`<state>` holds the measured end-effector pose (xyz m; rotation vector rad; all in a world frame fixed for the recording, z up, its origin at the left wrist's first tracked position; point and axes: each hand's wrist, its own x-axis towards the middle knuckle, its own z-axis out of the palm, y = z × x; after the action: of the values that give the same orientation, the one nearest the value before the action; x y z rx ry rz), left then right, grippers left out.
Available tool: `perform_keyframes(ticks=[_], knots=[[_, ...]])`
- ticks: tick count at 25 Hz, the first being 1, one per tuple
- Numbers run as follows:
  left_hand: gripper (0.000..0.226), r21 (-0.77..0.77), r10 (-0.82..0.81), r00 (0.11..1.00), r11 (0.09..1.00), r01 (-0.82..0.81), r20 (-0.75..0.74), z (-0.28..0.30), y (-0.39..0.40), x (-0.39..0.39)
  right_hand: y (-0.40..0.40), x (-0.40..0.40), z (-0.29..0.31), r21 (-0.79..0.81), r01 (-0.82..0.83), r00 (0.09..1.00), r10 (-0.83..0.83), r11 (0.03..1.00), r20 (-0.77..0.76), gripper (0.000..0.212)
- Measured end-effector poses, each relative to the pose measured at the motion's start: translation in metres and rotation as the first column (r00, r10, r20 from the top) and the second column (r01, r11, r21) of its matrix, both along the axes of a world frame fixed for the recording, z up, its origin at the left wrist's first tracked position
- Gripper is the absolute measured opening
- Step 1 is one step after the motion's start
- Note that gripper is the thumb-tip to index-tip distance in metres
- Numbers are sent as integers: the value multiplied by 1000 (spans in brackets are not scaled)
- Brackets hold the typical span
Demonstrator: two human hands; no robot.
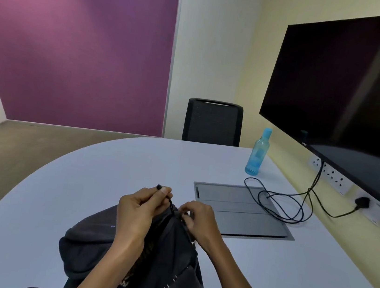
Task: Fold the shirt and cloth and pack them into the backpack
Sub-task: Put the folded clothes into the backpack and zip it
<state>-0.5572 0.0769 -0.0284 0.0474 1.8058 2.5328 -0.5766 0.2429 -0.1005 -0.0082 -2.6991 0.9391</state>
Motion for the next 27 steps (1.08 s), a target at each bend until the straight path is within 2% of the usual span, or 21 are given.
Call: perform_keyframes(ticks=[4, 7, 10, 18, 21, 24, 27], knots=[[9, 37, -44, 999, 998, 43, 31, -3, 0, 4, -9, 23, 16, -224, -112, 994, 114, 968, -4, 33], [11, 67, -55, 997, 996, 52, 53, -1, 4, 10, -15, 31, 19, -123, -150, 989, 151, 981, 2, 28], [14, 94, -80, 995, 993, 74, 60, -1, 6, 12, -19, 32, 16, -24, -104, 993, 103, 994, -50, 21], [11, 137, -58, 998, 989, 53, 34, -6, -2, 23, -17, 19, 10, -91, 72, 983, -85, 993, -160, 26], [11, 153, -58, 998, 987, 53, 29, -7, -6, 24, -9, 11, 11, -60, 130, 980, -137, 990, -143, 25], [11, 218, -61, 994, 975, 39, 95, -9, -6, 21, -7, 8, 9, -66, 154, 982, -160, 986, -96, 26], [10, 295, -72, 985, 955, 24, 154, -9, -7, 14, -11, 20, 16, -105, 85, 996, -84, 991, 9, 32]])
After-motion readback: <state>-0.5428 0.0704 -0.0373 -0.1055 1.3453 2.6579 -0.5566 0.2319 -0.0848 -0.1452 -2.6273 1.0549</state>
